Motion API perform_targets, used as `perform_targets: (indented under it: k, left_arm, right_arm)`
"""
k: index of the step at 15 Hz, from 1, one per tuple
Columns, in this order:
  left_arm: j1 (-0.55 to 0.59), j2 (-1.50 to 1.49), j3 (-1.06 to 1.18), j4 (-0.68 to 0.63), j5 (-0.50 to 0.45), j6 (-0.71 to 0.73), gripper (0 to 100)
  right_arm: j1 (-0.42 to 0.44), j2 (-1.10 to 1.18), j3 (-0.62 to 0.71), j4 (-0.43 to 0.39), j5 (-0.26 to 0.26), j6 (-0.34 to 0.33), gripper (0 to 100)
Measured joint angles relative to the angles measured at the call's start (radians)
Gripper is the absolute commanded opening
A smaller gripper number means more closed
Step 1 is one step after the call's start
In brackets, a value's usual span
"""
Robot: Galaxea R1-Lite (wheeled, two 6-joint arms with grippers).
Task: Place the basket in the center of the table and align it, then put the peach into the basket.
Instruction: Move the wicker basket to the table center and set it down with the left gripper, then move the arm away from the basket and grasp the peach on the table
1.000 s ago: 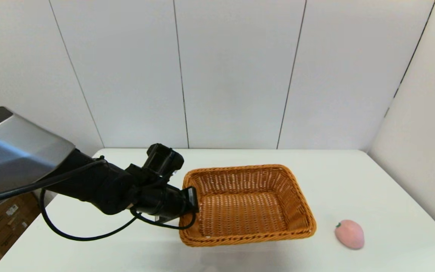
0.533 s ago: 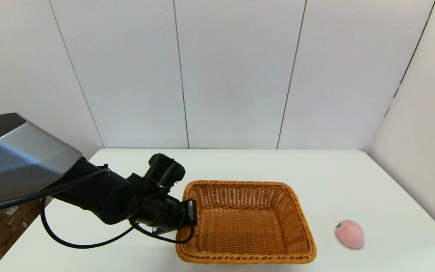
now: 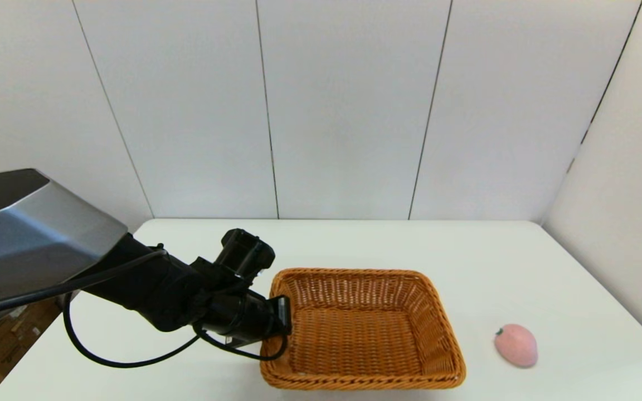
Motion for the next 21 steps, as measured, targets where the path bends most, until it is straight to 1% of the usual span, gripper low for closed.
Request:
perform_targets:
  k: [5,6,12,15,18,21]
  left_arm:
    - [0.0,0.003,-0.001,0.0,0.0,-0.001,0]
    - [0.0,0.003,-0.001,-0.001,0.0,-0.001,100]
    - [0.001,0.002,-0.001,-0.003,0.001,0.003,100]
    - [0.002,-0.055,0.001,0.0,0.001,0.004,100]
    - [0.006,-0.25,0.001,0.034,0.023,0.031,100]
    - [0.006,-0.544,0.001,0.13,0.098,0.117,100]
  right_arm:
    - [0.0,0.0,0.0,0.0,0.0,0.0,100]
    - [0.0,0.0,0.0,0.0,0.0,0.0,100]
    - [0.0,0.0,0.0,0.0,0.0,0.0,100]
    - [0.0,0.0,0.0,0.001,0.0,0.001,100]
    - [0.0,0.0,0.0,0.001,0.0,0.001,100]
    - [0.0,0.0,-0.001,0.001,-0.001,0.0,100]
